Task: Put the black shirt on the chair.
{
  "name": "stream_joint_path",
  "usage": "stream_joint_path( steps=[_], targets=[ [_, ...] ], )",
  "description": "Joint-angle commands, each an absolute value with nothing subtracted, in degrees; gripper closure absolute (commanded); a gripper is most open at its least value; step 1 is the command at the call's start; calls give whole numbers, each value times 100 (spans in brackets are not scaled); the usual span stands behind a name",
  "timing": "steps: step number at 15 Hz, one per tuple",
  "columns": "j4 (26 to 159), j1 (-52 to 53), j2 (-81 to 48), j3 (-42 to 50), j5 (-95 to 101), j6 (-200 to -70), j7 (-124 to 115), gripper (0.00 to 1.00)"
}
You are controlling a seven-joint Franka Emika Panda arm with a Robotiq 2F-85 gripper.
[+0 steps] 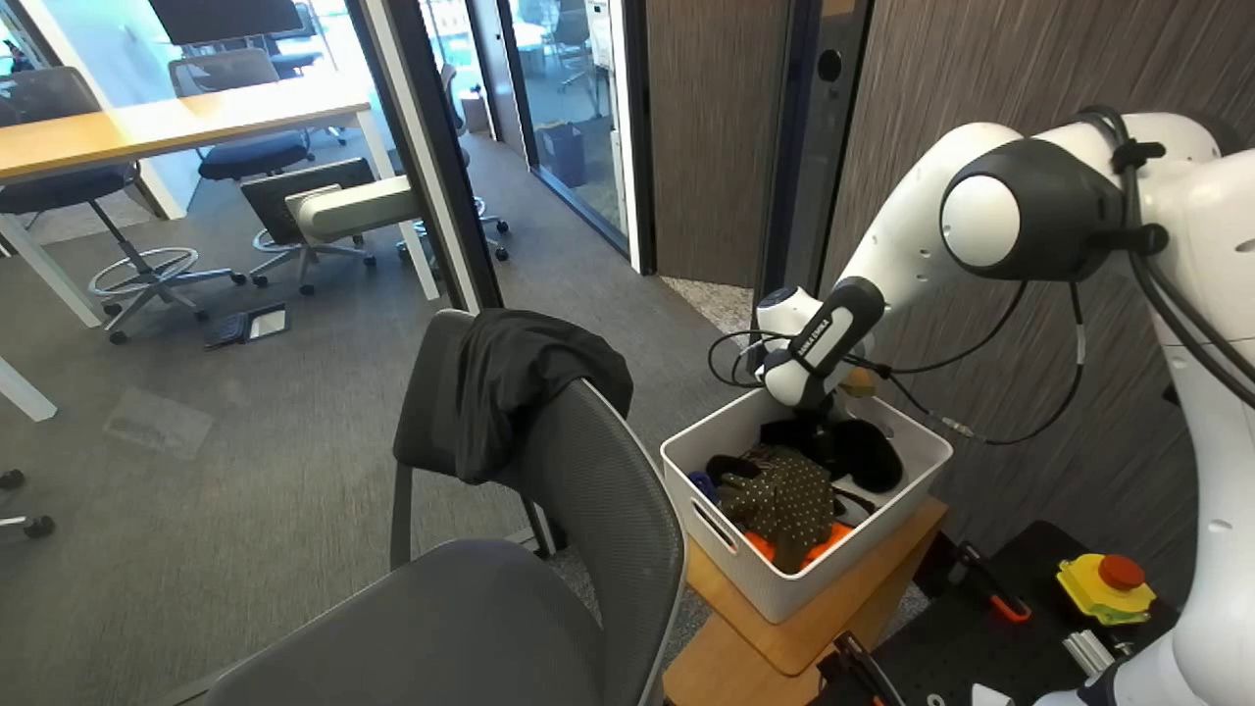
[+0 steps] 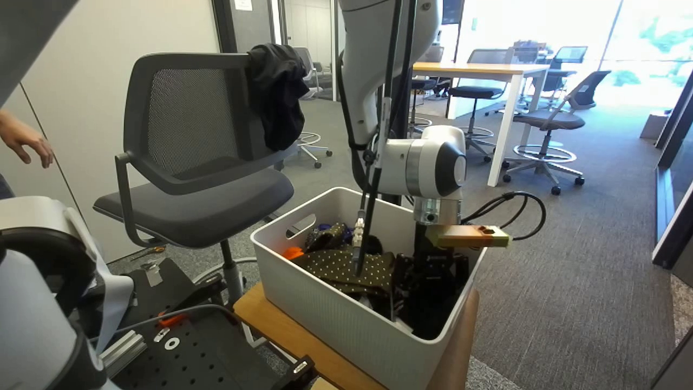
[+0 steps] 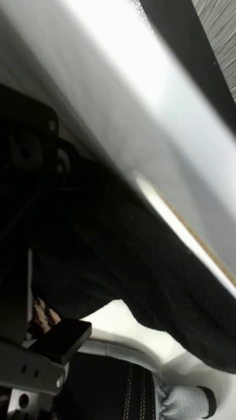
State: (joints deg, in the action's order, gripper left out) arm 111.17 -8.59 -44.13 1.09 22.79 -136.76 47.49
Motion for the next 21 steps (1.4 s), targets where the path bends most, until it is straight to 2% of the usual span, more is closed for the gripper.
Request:
stream_joint_path(
  steps=[1,4,5,6,7,8,14,16,18,21],
  targets=[
    [10770,-943,-4811,30,2158,-13703,4935,0],
    [10681,-936,-4896,36,2169,-13771,4955,0],
    [10670,-938,-4914,41,2189,-13814,4984,25],
    [10655,-933,-4930,48,2194,-13838,4989,25],
    [10646,-931,-4938,52,2194,-13857,4999,32],
    [10636,-932,-4944,53,2191,-13866,5001,42],
    [10621,-979,-4919,18,2130,-13827,5083,86],
    [10604,-1280,-4829,-268,1722,-13654,5458,89],
    [10639,-1610,-4657,-576,1164,-13459,5915,86],
    [10758,-2025,-4283,-955,305,-13110,6538,87]
  ],
)
